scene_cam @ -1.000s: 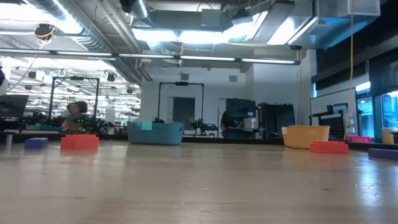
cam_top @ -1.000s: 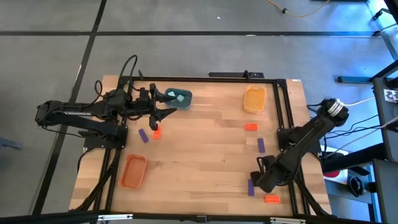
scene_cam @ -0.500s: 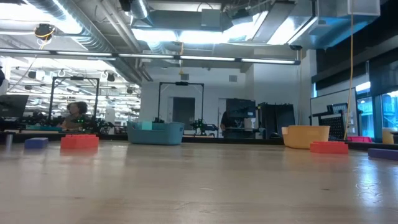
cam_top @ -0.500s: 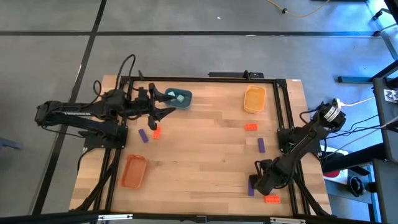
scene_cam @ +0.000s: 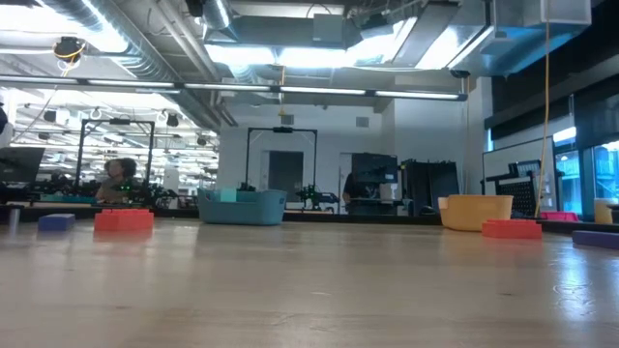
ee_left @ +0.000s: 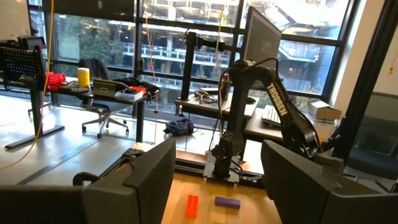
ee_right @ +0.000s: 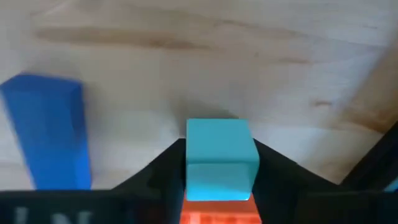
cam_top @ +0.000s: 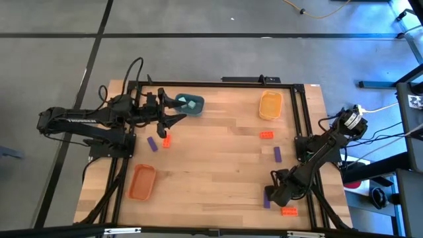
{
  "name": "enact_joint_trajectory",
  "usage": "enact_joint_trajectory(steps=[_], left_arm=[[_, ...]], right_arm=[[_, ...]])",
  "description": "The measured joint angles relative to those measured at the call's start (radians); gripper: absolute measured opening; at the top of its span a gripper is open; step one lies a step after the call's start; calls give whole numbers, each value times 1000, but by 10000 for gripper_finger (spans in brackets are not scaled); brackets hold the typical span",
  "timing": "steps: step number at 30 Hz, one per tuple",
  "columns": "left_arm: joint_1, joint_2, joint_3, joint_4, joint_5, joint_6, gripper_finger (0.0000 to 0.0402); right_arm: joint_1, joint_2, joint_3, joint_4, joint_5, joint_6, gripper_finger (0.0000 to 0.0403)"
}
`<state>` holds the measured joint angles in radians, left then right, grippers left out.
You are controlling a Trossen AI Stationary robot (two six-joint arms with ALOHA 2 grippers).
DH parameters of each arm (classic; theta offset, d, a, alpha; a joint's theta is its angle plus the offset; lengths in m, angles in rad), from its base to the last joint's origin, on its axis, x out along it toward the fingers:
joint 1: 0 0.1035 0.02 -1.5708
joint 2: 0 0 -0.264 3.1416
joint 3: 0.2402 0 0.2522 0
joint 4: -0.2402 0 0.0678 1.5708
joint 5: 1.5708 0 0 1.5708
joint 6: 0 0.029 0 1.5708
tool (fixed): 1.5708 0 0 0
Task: Sort & place blocks by color
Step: Put the sky blue block into the blue bin
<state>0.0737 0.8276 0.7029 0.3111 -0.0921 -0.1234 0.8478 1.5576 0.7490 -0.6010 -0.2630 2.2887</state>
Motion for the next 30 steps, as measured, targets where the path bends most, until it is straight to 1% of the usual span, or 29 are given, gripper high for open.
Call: enact_joint_trajectory(steps=[1,5,7,9,12,16,19,22,25,27,29,30], left_arm=[[0,0,0,0,0,0,229],[0,0,0,0,2,-4,229],[0,-4,0,-1,5,-29,229],[0,-7,0,0,6,-59,229],[0,-6,0,-5,6,-108,229],[0,-9,0,-6,8,-161,229],[0,-11,0,-4,8,-164,229],[0,-11,0,-4,8,-181,229],[0,-11,0,-5,8,-248,229],[0,-11,0,-5,7,-307,229],[0,-11,0,-5,-2,-366,229],[0,-11,0,-5,-5,-394,229]], right_arm=[[0,-11,0,0,0,-18,135],[0,-96,0,-7,32,-117,137],[-3,-161,0,-10,89,-184,137],[-22,-233,0,-9,183,-265,137],[-91,-335,1,0,334,-435,137],[-261,-407,1,56,412,-742,137],[-413,-400,1,186,421,-1008,137],[-560,-352,1,393,412,-1260,137],[-680,-294,2,642,371,-1460,137],[-742,-259,8,769,325,-1562,137],[-790,-226,52,820,289,-1659,137],[-809,-214,83,811,276,-1716,137]])
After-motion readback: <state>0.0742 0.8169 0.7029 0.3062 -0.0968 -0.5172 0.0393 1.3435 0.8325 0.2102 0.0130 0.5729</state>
